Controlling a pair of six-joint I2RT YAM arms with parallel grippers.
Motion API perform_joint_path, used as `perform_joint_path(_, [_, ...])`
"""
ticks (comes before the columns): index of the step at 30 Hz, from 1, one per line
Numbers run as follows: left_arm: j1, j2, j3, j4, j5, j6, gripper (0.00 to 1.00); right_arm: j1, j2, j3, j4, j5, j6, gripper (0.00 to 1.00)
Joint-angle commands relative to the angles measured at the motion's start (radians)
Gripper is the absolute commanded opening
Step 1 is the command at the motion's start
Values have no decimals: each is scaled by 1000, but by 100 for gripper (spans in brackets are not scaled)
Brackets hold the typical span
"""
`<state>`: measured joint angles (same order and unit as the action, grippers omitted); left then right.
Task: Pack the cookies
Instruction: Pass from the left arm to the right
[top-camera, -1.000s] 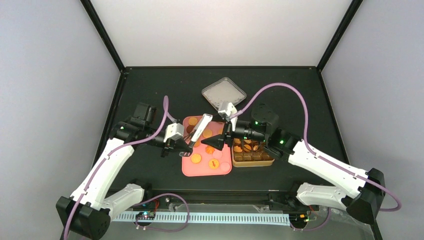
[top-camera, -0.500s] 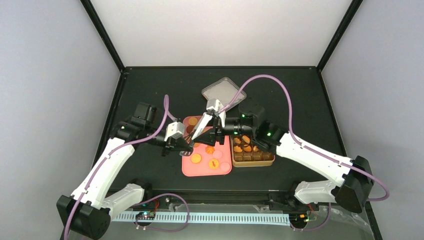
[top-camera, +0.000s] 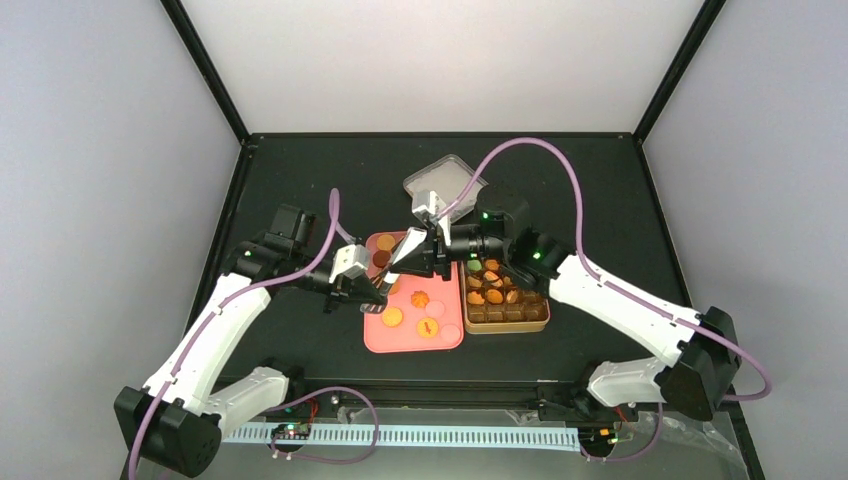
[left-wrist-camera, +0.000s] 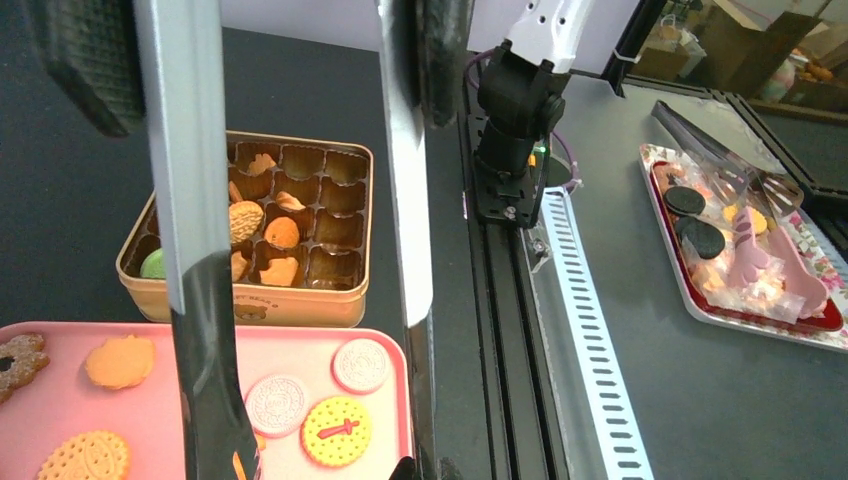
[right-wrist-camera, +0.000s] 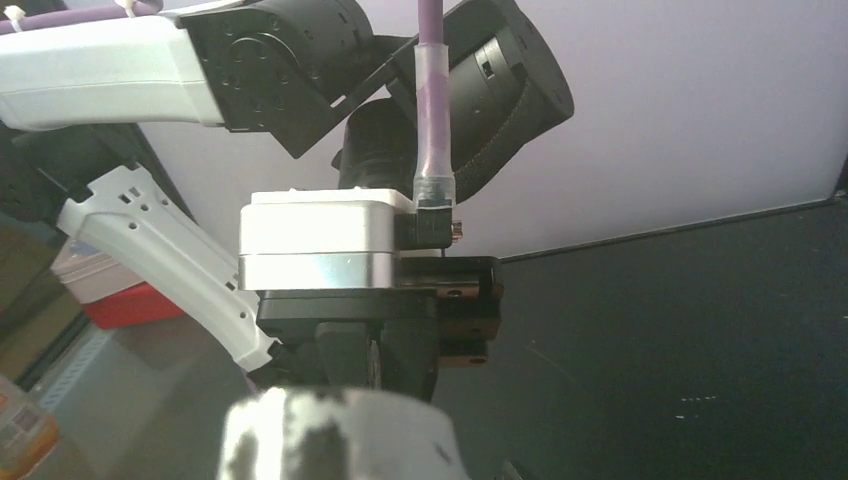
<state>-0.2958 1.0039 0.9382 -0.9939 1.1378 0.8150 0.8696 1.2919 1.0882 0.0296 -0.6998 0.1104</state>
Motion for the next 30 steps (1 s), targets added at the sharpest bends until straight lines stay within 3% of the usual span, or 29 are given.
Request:
perform_joint_path(1, [6,14,14,-3,17,10,2,-13,33,67,-8,-154,11,39])
perform_joint_path(11, [6,15,11,-2,-2,17,2,-11,130,100,-72,-224,35,48])
perform_joint_path(20, [6,2,0,18,-56,5,3,-11,122,87,-100,-121,23,34])
perform_joint_path(24, [6,-5,-23,107,-147,-80,17,-11,58,-4,-40,68,29,30])
perform_joint_path(27, [6,-12,-49,179,-266,-148,48,-11,5,-95,34,175,33,30])
perform_joint_path(30, [6,-13,-56,193,-353,-172,62,-11,-22,-148,54,265,21,30])
